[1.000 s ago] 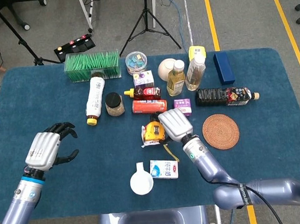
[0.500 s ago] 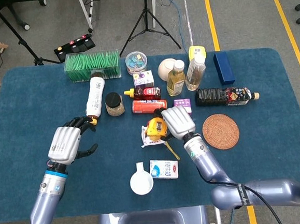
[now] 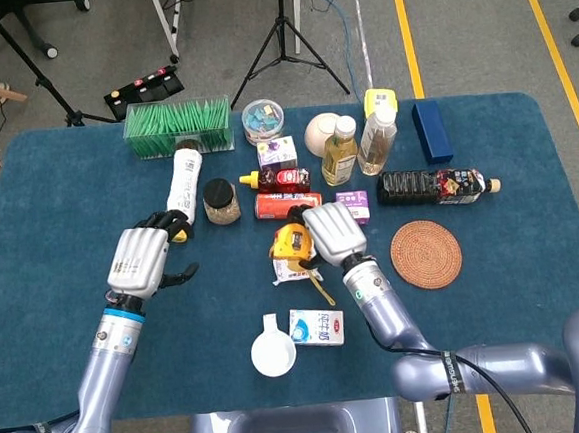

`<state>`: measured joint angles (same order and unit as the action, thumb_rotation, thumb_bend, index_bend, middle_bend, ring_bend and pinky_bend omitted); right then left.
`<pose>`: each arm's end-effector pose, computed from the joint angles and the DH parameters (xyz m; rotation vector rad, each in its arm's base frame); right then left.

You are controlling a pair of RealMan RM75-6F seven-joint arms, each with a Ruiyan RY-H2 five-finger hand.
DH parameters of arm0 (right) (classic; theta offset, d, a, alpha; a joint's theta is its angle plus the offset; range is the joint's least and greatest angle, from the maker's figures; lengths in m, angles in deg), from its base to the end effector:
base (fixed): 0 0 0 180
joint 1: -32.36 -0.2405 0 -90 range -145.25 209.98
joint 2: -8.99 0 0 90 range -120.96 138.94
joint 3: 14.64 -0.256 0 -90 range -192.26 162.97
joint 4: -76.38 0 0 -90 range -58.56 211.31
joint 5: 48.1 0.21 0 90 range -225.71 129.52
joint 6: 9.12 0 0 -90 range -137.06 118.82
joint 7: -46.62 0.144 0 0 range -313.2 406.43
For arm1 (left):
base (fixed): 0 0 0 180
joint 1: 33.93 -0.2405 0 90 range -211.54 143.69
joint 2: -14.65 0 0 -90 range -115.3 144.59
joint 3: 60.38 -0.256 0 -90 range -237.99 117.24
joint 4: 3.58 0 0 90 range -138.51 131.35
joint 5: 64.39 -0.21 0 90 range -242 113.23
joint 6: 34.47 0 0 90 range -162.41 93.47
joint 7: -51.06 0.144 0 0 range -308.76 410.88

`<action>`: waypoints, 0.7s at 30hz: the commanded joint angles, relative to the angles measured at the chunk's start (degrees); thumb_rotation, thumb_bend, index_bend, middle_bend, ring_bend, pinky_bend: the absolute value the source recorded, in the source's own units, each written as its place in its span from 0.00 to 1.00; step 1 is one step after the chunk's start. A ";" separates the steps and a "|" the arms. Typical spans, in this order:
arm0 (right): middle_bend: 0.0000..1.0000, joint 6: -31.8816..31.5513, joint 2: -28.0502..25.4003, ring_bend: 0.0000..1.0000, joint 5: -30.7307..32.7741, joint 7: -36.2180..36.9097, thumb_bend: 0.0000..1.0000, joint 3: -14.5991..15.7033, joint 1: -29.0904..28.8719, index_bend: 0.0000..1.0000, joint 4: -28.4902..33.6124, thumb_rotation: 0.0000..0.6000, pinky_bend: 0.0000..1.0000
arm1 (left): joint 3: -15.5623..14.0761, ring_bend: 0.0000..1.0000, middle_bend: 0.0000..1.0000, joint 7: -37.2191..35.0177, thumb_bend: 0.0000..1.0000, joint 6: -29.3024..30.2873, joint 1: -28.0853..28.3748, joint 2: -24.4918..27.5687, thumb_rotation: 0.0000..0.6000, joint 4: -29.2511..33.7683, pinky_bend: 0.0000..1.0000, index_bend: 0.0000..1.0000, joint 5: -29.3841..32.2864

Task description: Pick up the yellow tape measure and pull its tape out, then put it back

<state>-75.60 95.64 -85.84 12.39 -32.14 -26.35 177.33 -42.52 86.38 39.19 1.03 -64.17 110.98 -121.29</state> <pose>-0.0285 -0.3589 0.0138 1.7553 -1.0035 1.0537 -0.1022 0.3029 0.0760 -1.5622 -0.9611 -1.1017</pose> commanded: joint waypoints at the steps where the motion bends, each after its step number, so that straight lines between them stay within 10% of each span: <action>1: 0.58 0.22 0.64 0.70 0.31 -0.12 0.15 -0.37 -0.38 0.59 -0.64 1.00 0.69 | 0.30 0.25 0.30 0.02 0.18 -0.31 0.68 -0.40 1.00 -0.61 0.39 0.39 1.04; 21: 0.58 -1.17 4.57 0.71 -1.24 1.28 0.15 -3.12 -1.64 0.59 -3.88 1.00 0.70 | 1.33 0.08 0.16 3.00 0.17 0.66 6.72 -7.87 1.00 -3.76 0.37 0.24 6.99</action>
<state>-76.12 99.95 -85.53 13.32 -35.53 -28.21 173.42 -41.56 88.78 39.27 7.11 -71.25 107.12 -115.03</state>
